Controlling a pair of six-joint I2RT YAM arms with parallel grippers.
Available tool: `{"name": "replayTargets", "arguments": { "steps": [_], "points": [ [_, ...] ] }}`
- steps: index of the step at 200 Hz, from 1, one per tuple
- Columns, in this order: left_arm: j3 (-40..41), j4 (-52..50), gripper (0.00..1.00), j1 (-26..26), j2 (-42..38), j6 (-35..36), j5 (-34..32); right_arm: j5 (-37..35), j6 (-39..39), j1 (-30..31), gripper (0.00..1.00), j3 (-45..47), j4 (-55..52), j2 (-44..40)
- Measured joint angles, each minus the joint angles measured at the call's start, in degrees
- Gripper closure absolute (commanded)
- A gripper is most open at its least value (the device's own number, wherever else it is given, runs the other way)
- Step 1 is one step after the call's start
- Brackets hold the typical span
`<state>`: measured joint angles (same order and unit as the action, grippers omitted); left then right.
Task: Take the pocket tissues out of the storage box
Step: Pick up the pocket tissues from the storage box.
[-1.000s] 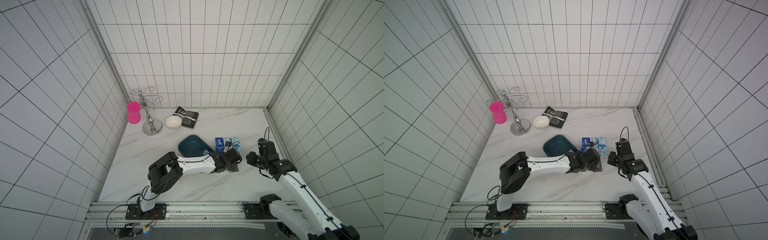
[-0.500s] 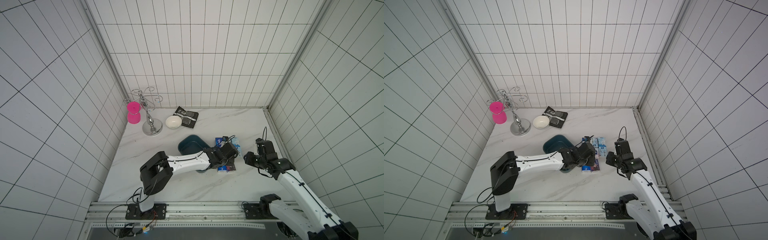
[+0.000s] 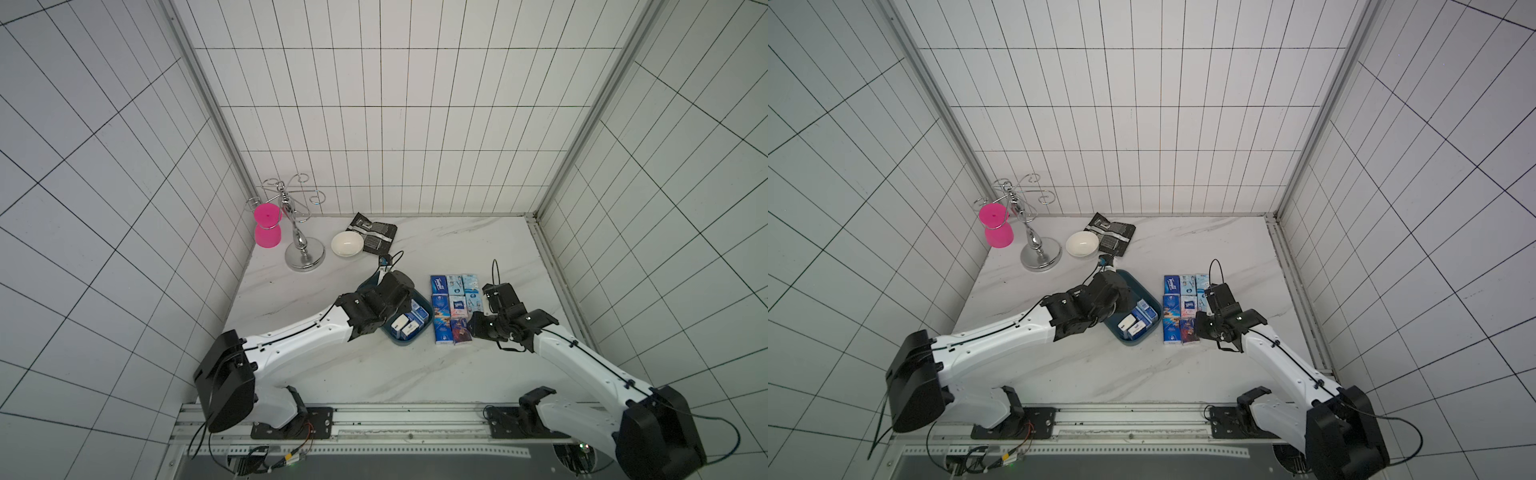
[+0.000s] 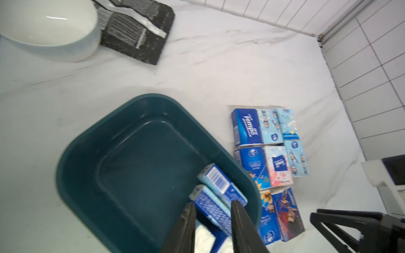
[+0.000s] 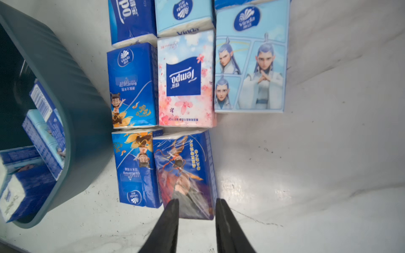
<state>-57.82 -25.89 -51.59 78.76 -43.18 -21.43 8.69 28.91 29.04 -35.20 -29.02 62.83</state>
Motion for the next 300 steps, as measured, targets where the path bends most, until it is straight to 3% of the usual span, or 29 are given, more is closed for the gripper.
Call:
{"name": "replayTargets", "arguments": {
  "steps": [29,64,163,232,250,272,300],
  "points": [
    [3.37,-1.81,0.62,2.54,-3.58,1.51,-1.07,-0.74,-0.24,0.31,0.66,-0.04,-0.11,-0.22],
    [3.41,-3.30,0.57,1.60,-2.60,4.87,2.27,-2.03,-0.76,0.33,0.65,-0.09,-0.55,-1.77],
    [-6.99,-1.70,0.55,3.04,15.72,7.37,9.55,-2.08,-1.05,0.35,0.64,-0.11,-0.37,-0.76],
    [-7.78,1.79,0.57,3.23,23.76,6.99,11.39,-2.08,-1.14,0.35,0.64,-0.11,-0.33,-1.60],
    [-8.04,2.32,0.61,3.23,24.17,6.51,11.19,-2.08,-1.22,0.35,0.64,-0.11,-0.31,-1.60],
    [-8.61,2.23,0.76,3.30,24.81,5.44,9.81,-2.03,-1.29,0.35,0.64,-0.11,-0.17,-1.60],
    [-7.96,2.32,0.86,4.85,24.85,4.44,8.15,-1.75,-1.29,0.35,0.64,-0.11,0.37,-1.44]
  ]
}}
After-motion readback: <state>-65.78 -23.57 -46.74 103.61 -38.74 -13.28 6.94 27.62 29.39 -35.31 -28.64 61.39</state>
